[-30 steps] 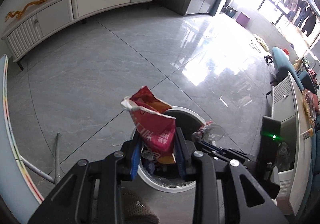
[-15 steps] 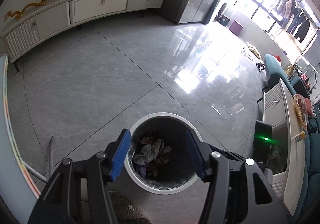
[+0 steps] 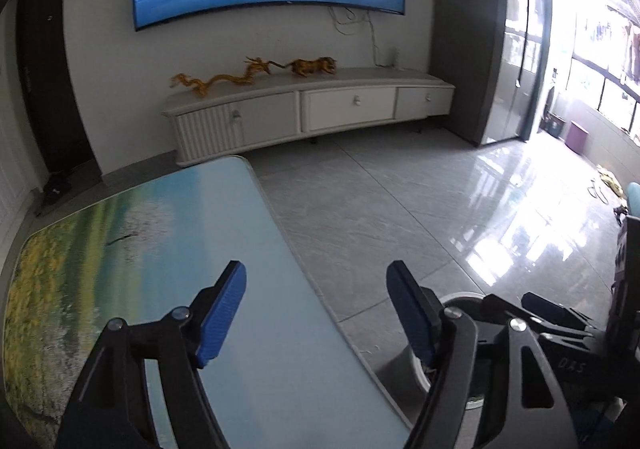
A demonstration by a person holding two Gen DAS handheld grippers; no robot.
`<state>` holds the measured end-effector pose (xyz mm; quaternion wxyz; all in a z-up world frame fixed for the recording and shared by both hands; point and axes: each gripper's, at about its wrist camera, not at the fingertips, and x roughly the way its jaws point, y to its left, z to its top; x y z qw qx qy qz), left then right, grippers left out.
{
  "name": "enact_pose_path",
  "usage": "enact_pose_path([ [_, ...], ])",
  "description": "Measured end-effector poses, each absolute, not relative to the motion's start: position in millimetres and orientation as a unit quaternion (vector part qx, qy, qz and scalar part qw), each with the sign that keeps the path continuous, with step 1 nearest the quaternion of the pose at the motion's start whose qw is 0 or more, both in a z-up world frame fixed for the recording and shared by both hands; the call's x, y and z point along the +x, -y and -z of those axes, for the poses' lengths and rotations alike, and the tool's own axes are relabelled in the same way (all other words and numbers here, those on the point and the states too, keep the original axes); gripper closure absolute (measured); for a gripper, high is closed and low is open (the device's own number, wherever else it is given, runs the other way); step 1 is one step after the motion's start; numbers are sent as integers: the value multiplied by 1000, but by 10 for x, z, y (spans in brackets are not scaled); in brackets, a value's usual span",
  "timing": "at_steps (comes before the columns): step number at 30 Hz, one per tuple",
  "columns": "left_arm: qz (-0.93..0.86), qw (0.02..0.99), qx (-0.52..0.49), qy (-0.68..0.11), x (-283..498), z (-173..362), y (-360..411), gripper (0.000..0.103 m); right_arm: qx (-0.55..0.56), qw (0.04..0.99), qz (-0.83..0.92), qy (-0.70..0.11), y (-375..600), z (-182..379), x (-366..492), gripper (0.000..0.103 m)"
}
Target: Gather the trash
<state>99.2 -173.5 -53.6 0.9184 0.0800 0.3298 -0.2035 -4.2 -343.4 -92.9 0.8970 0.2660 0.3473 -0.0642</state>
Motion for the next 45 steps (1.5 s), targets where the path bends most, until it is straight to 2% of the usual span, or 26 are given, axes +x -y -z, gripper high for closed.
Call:
enact_pose_path([
  [7,131,941,51,-306,930,391,896,29,218,924,28,-313,2730,590,103,0],
  [16,65,959,35,-275,704,311,310,22,158,943,27,-291,2042,409,232,0],
  [31,66,960,33,-270,348,410,131,8,115,945,72,-297,1731,488,139,0],
  [45,77,960,42,-266,237,471,258,0,110,944,100,-294,1802,589,34,0],
])
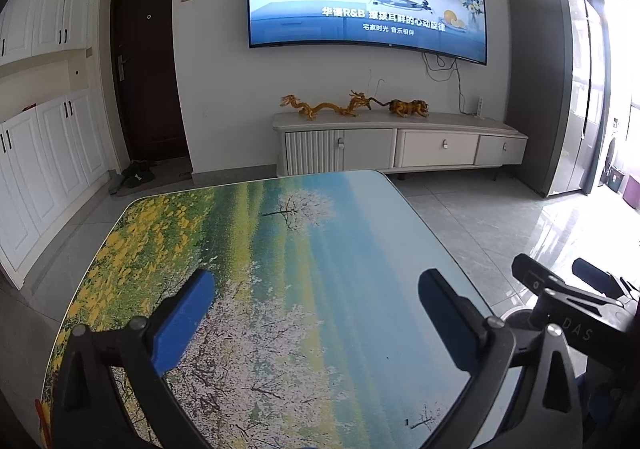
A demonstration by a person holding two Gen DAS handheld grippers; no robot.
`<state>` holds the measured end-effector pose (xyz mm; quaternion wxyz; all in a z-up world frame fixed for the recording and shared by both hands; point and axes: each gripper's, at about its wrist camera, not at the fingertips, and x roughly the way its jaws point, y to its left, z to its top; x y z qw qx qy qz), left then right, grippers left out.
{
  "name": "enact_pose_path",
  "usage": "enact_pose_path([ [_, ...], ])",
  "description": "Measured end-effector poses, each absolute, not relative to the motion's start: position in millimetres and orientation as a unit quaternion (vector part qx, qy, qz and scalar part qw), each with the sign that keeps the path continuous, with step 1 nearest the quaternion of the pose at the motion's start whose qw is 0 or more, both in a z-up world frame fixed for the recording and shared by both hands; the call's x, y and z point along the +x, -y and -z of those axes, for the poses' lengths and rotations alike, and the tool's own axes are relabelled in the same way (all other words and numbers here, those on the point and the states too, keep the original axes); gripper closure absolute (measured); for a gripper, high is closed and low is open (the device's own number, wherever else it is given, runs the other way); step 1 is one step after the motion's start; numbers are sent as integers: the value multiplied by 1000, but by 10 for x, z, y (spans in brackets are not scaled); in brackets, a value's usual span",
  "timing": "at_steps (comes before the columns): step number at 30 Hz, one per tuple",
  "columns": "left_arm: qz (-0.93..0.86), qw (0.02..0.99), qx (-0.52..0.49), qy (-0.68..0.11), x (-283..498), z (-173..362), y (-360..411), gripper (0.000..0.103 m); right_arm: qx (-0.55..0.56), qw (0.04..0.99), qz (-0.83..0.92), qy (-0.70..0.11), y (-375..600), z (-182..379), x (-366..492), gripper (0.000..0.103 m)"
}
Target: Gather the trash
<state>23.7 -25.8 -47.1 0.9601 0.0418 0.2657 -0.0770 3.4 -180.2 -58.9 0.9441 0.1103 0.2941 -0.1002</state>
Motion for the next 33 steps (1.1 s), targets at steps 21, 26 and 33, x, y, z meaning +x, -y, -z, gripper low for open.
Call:
enact_pose_path([
  [21,82,954,50,-283,272,578,346,0,119,938,154,-286,2024,661,-49,0],
  [26,80,952,49,-293,304,610,335,0,115,938,164,-285,2037,660,-51,0],
  [33,82,949,43,-301,333,630,311,0,116,937,168,-283,2040,654,-45,0],
])
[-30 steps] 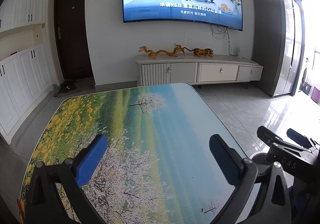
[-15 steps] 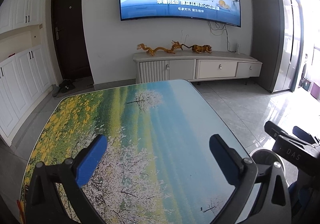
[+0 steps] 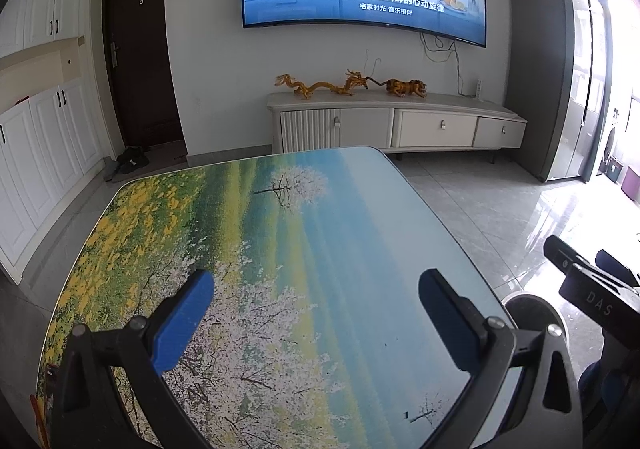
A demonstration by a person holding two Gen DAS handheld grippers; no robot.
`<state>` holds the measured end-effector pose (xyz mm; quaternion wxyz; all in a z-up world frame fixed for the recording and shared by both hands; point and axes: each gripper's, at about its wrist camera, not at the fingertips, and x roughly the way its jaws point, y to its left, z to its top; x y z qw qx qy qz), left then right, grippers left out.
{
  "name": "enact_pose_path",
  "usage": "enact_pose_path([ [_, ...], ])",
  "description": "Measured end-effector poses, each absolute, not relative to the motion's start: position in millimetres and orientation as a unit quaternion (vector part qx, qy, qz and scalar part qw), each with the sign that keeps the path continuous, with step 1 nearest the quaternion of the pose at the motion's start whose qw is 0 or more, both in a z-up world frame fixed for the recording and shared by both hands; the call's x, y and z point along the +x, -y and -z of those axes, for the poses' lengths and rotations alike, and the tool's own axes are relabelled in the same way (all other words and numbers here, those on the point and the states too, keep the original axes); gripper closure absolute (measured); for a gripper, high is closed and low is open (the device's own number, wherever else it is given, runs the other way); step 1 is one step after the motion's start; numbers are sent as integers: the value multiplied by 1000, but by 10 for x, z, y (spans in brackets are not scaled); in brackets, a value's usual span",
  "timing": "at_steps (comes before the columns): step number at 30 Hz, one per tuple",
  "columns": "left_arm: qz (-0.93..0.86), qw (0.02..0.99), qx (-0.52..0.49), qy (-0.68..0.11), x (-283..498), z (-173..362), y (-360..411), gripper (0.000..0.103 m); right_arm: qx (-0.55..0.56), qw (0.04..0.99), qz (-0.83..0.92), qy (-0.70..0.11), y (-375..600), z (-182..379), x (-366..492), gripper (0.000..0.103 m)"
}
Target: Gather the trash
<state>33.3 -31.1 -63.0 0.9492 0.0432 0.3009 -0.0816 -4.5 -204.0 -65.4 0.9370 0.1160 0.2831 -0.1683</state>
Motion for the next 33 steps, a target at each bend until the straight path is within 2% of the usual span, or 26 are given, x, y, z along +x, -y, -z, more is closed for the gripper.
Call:
enact_pose_path([
  [33,99,938,19,-333,415,683,246,0,114,937,179,-278,2006,654,-68,0],
])
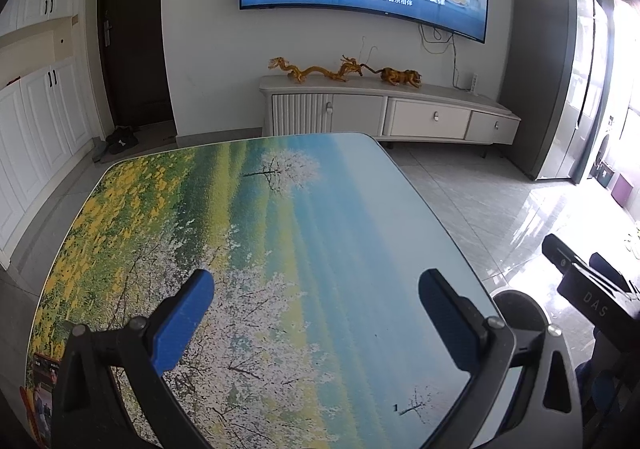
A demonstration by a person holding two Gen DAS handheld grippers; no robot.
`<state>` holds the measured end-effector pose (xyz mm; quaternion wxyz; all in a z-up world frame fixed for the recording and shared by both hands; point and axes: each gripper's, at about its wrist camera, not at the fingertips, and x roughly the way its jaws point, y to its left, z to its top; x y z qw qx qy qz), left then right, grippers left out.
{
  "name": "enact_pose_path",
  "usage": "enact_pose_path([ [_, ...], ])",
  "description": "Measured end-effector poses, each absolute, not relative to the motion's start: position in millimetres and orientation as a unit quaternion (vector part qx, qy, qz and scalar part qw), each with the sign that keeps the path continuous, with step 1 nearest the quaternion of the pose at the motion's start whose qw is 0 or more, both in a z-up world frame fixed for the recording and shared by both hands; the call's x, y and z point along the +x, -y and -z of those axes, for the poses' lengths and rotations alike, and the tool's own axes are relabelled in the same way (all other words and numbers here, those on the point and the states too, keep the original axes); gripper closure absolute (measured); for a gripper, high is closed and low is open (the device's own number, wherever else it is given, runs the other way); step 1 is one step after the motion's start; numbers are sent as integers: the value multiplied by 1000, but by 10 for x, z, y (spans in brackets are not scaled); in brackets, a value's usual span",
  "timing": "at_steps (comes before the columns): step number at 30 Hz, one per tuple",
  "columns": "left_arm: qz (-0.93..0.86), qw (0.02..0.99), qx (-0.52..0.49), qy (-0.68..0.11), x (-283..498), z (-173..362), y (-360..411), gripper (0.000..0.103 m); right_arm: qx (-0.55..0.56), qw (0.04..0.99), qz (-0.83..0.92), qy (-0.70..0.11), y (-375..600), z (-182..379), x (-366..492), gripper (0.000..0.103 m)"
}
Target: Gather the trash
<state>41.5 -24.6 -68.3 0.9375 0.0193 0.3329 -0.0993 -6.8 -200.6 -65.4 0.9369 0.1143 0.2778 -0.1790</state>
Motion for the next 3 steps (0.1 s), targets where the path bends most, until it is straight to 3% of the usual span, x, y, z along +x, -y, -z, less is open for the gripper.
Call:
enact_pose_path([
  [3,99,937,16,-334,417,682,238,0,114,937,179,-278,2005,654,-67,0],
])
